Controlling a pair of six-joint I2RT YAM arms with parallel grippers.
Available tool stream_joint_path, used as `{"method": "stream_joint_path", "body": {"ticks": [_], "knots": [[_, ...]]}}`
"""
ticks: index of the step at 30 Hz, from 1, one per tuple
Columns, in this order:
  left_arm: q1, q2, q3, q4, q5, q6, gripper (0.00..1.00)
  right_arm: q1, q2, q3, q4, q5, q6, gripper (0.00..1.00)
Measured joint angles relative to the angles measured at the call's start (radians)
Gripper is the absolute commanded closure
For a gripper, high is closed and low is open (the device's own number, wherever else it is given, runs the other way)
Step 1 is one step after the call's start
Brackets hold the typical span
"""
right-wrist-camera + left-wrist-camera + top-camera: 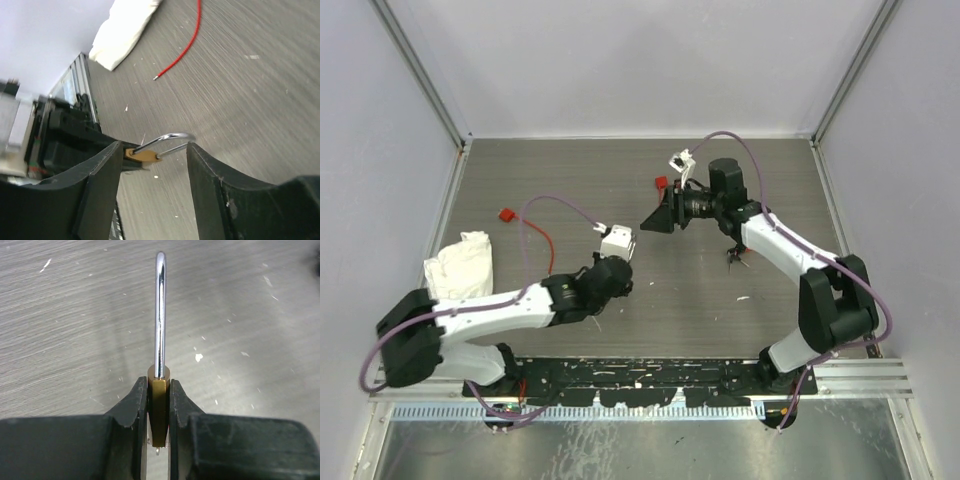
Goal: Lock with the key
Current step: Lock the lock.
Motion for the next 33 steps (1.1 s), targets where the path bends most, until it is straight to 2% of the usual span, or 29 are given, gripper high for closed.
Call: {"method": "stream_joint_path", "body": {"ticks": [6,8,11,12,14,18,24,33], "knots": [[0.002,-0.303,-0.144,0.003,0.237,0.148,1.0,-0.036,-0.116,0.039,-0.162,-0.161,-0.343,0.4],[0.002,-0.367,-0.17,-0.007,0.311,0.193,1.0,-0.047,-0.149,0.055,-0.248,-0.198,-0.482,0.29],[0.002,-0.438,-0.193,-0.021,0.428,0.267,1.0,-0.058,-0.225,0.051,-0.386,-0.241,-0.733,0.01],[0.002,-0.452,-0.199,-0.023,0.47,0.291,1.0,-0.058,-0.257,0.036,-0.415,-0.261,-0.807,0.0],[0.002,-0.468,-0.21,-0.024,0.556,0.344,1.0,-0.057,-0.347,-0.032,-0.452,-0.314,-0.945,0.0],[0.002,-0.464,-0.217,-0.032,0.692,0.445,1.0,-0.054,-0.428,-0.129,-0.494,-0.403,-1.088,0.0],[0.002,-0.43,-0.217,-0.029,0.785,0.567,1.0,-0.028,-0.33,-0.134,-0.636,-0.437,-1.305,0.06],[0.005,-0.4,-0.217,0.029,0.809,0.671,1.0,0.024,-0.254,-0.096,-0.844,-0.402,-1.548,0.22]]}}
